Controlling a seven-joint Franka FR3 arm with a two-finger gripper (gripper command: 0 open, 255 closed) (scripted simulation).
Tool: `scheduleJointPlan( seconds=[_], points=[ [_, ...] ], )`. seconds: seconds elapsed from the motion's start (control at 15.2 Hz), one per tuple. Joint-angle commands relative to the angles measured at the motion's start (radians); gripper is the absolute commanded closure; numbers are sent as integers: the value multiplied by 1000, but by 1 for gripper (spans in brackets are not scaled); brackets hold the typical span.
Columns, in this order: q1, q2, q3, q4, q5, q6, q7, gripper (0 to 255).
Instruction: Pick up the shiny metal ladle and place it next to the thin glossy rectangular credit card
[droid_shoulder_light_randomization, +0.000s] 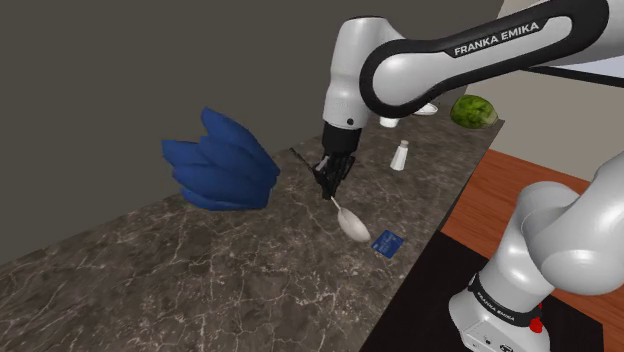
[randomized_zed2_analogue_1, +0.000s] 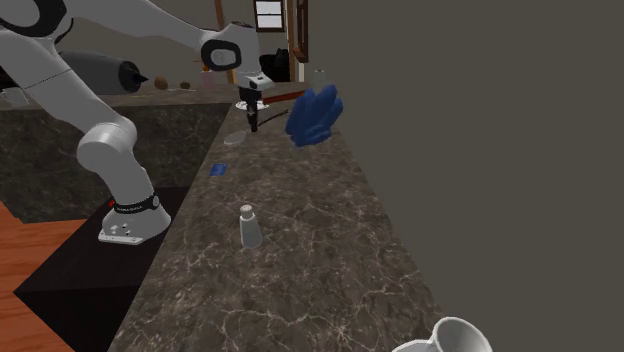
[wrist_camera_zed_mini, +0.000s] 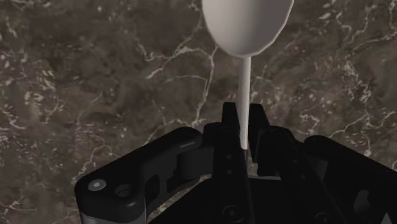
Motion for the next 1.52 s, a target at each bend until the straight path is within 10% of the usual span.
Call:
scheduleJointPlan(
  seconds=[0.0,1.45],
  points=[
    [23,-15,34,-8,15,0,50,255],
    [87,103,159,-125,62,255,170,255]
  ],
)
